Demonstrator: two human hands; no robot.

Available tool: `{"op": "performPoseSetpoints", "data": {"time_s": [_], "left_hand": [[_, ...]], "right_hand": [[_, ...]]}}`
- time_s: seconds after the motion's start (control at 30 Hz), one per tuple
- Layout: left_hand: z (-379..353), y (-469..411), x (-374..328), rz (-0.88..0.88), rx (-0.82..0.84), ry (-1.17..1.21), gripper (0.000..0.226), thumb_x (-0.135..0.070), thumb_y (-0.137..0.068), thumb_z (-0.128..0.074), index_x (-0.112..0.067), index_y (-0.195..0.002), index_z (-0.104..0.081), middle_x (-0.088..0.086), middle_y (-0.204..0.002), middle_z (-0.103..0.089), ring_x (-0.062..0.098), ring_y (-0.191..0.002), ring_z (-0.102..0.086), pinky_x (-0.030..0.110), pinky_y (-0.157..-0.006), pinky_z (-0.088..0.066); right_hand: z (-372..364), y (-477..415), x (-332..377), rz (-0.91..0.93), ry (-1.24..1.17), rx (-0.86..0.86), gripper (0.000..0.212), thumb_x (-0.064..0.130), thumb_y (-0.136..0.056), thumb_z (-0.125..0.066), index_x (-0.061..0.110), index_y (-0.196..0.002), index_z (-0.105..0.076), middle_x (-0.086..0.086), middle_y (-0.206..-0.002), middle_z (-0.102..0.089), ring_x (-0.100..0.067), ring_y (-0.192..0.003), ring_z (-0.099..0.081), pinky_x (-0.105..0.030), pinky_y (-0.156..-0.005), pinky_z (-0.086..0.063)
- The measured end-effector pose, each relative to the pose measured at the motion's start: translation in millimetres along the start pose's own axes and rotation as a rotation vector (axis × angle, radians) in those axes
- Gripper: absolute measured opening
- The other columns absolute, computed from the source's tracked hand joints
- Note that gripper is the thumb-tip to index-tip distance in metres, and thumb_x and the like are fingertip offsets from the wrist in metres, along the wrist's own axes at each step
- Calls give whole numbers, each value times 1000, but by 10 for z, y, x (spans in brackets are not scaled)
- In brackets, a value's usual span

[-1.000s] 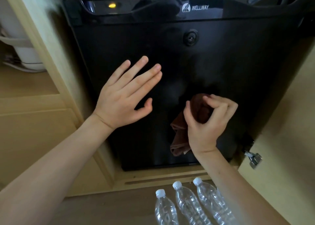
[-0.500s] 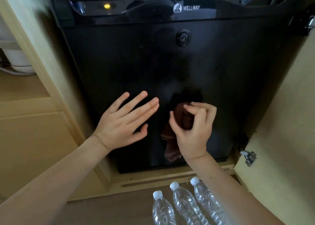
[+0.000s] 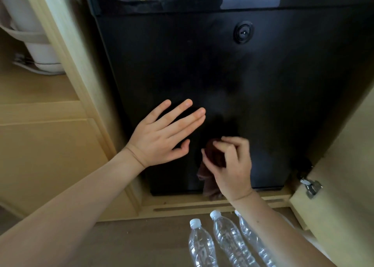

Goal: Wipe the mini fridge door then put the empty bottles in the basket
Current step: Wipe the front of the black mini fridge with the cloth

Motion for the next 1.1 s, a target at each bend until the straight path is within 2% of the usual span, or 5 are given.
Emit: {"op": "performPoseSetpoints", "data": {"time_s": [0.13, 0.37, 0.77, 1.0, 1.1], "left_hand": [[5, -10, 3, 0, 2, 5, 56, -31, -89, -61, -16, -142, -53, -1, -149, -46, 23, -140, -40, 42, -119, -22], [0, -4, 7, -4, 30, 18, 59, -31, -89, -61, -16, -145, -49, 0, -151, -42, 24, -142, -36, 43, -120, -21], [164, -93, 126, -36, 120, 79, 56, -31, -94, -59, -18, -147, -46, -2, -156, -37, 19, -145, -32, 39, -122, -22], [428, -317, 562, 137, 19, 42, 56, -32, -89, -64, -19, -142, -52, -1, -152, -43, 19, -143, -37, 43, -120, -26], [467, -345, 588, 160, 15, 41, 57, -32, -89, -64, -17, -142, -52, 1, -152, -42, 19, -144, -35, 46, -120, -25]], "right_hand": [[-130, -106, 87, -37, -31, -94, 37, 22, -80, -81, 14, -103, -54, -5, -110, -46, -19, -97, -55, -21, -88, -48], [-198, 572, -98, 239, 97, 334, 53, 16, -67, -90, 14, -103, -52, -5, -107, -46, -19, -92, -53, -27, -74, -54], [321, -937, 174, -107, 6, -141, 34, 11, -74, -85, -2, -97, -65, -12, -100, -52, -1, -95, -44, -5, -89, -39], [320, -1720, 444, 34, -42, -194, 42, 16, -77, -84, 9, -106, -55, 5, -106, -42, -4, -94, -45, -11, -82, -44], [242, -1890, 571, 92, -18, -225, 36, 16, -78, -84, 3, -100, -58, -5, -102, -53, -13, -91, -54, -19, -79, -50]]}}
Point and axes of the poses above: each hand's wrist, its own y-axis away from the middle knuckle, its own z-axis out of the back of the hand, x = y × z, the point moved 2 cm from there along -y, towards the middle knuckle
